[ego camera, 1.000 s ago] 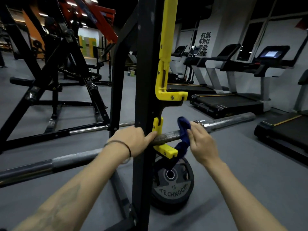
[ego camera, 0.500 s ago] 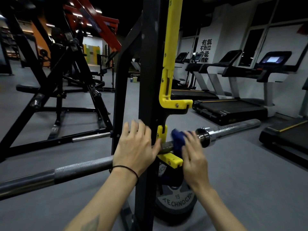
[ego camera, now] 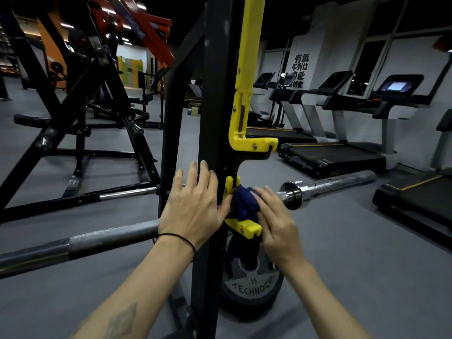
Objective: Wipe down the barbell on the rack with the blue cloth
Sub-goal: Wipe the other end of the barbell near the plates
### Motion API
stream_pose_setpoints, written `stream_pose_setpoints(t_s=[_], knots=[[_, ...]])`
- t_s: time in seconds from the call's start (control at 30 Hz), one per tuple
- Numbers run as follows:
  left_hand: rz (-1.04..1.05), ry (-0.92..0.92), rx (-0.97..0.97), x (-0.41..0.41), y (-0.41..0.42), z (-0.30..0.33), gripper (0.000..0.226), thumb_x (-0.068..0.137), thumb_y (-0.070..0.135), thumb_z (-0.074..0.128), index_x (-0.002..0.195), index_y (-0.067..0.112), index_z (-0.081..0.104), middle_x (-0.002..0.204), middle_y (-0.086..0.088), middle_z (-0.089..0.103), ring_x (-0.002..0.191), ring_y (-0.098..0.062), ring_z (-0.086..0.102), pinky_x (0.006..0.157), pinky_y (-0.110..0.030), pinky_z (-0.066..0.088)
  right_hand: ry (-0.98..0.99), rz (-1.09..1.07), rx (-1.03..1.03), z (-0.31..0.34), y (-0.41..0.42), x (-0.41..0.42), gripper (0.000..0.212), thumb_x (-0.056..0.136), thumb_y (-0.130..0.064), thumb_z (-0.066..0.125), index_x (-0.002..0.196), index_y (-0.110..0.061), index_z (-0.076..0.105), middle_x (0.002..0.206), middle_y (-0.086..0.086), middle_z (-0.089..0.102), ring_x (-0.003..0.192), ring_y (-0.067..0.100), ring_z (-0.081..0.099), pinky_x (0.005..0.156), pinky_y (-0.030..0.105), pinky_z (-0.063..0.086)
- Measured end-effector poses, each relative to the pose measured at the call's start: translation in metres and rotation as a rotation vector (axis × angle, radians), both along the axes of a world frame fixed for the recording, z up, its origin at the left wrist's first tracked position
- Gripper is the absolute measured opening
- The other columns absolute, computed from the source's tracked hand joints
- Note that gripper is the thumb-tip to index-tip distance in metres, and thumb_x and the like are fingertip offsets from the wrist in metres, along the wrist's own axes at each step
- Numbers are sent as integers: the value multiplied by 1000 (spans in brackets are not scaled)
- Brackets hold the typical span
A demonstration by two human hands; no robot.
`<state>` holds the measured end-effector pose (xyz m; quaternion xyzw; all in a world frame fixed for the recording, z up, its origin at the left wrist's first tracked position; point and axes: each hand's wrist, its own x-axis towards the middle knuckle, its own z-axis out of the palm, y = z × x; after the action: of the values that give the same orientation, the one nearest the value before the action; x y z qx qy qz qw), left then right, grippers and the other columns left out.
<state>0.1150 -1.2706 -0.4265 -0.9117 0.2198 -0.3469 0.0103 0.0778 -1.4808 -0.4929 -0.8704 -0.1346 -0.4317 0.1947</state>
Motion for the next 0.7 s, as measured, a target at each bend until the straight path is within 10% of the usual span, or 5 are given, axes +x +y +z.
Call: stream_pose_setpoints(t_s=[0.17,0.37,0.57,0.7], knots=[[3,-1,12,-3,0,1,71,100,55,22,140,2,48,151,-24,41,140,-39,39,110,-55,32,39,-214,459,6,-1,6,47,107,-34,36,149,-19,51,157,-8,45,153,8,27,124,43,29],[-2,-34,-6,-2,0,1,70,101,53,21,143,2,45,152,-24,40,139,-39,40,110,-55,33,54,0,-37,6,-12,-1,43,108,-24,42,148,-14,54,154,0,50,150,17,36,123,37,32],[-7,-36,20,-4,1,1,66,102,51,24,141,2,44,150,-24,42,135,-39,43,108,-54,35,70,-186,454,5,13,8,47,108,-31,36,148,-13,52,158,0,44,153,11,26,125,42,28],[-48,-75,7,-7,3,2,47,104,46,26,112,8,52,113,-15,52,104,-34,51,95,-49,40,38,6,94,-1,9,1,42,110,-24,39,148,-15,54,152,0,50,151,18,33,126,35,23]])
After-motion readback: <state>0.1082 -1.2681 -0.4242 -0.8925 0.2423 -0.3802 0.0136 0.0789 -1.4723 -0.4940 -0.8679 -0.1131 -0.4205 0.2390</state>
